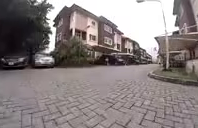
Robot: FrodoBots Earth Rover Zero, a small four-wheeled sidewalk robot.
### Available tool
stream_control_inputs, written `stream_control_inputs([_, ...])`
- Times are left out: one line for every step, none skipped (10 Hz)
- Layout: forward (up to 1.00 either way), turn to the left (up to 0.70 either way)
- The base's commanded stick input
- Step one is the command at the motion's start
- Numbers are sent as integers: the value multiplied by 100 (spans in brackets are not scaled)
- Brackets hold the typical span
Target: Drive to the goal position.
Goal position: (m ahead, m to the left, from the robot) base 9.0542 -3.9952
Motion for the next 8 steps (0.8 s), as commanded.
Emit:
stream_control_inputs([70, 0])
stream_control_inputs([70, 0])
stream_control_inputs([70, 0])
stream_control_inputs([70, 0])
stream_control_inputs([70, 0])
stream_control_inputs([70, 0])
stream_control_inputs([70, 0])
stream_control_inputs([70, 0])
